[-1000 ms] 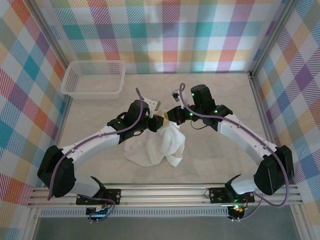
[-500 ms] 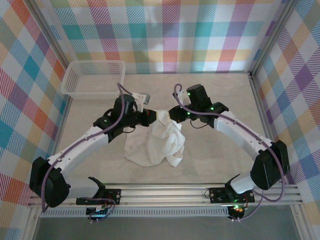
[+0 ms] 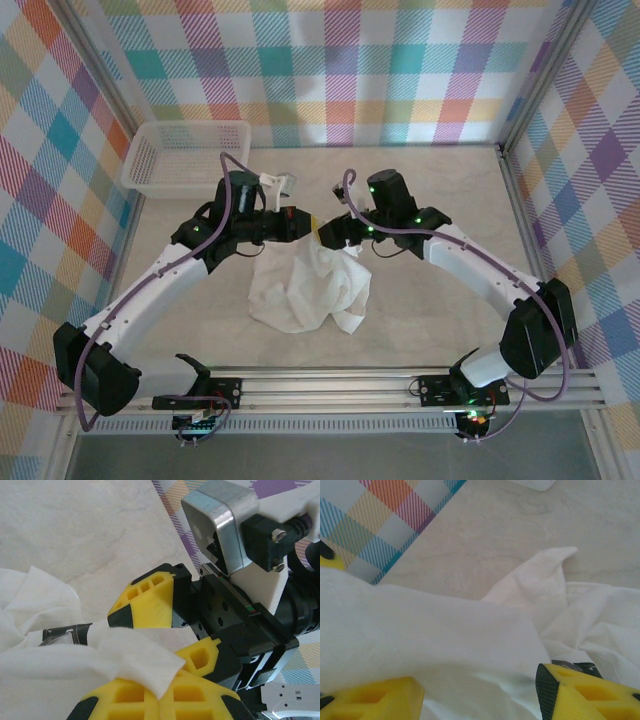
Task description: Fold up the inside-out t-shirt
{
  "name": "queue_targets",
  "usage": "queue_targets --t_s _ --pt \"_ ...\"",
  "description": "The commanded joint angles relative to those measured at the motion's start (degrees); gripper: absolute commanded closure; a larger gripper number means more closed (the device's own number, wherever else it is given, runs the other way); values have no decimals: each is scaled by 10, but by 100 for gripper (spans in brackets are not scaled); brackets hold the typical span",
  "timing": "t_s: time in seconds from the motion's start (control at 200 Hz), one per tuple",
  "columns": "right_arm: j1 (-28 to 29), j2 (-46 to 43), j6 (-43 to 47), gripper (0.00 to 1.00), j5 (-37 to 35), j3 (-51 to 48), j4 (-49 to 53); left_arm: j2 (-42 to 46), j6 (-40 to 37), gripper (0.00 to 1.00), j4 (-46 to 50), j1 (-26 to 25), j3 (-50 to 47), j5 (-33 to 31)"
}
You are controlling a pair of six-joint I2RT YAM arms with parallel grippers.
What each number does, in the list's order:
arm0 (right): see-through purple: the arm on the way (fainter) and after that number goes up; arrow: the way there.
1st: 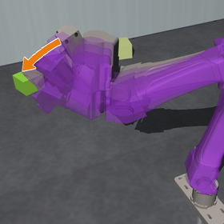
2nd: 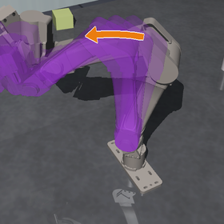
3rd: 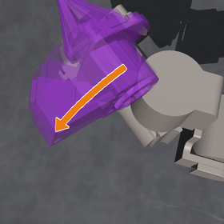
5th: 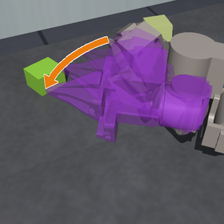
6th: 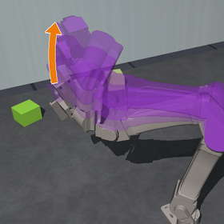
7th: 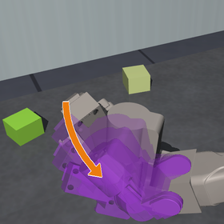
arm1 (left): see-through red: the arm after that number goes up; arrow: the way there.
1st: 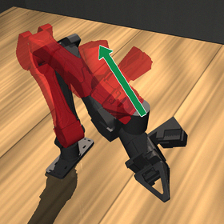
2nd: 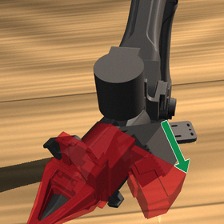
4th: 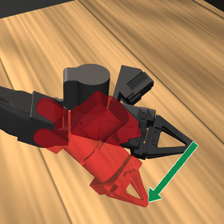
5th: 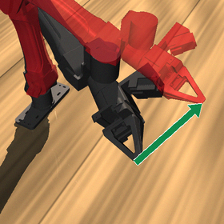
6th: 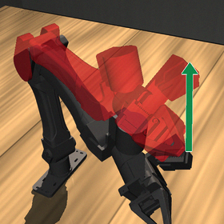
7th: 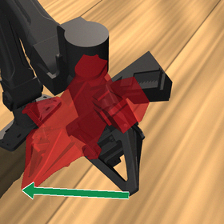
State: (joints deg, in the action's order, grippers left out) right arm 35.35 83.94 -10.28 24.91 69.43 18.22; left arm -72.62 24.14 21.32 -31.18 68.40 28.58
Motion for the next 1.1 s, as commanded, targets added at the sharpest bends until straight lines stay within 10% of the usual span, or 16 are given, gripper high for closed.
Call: queue_targets --t_s 0.0,0.225,0.535,0.7,1.095 --pt "2 6 -19 39 -7 2 -6 3 5 100 13 6 21 15" --pt "-13 49 -40 63 -177 56 146 26 -50 100 110 42 59 -18" --pt "-83 18 -29 93 -176 7 207 30 -131 100 233 87 86 -25" --pt "-49 -34 4 71 -3 -16 92 18 -106 100 200 87 70 14" --pt "79 18 178 46 -35 27 -47 12 -92 100 178 87 75 23"
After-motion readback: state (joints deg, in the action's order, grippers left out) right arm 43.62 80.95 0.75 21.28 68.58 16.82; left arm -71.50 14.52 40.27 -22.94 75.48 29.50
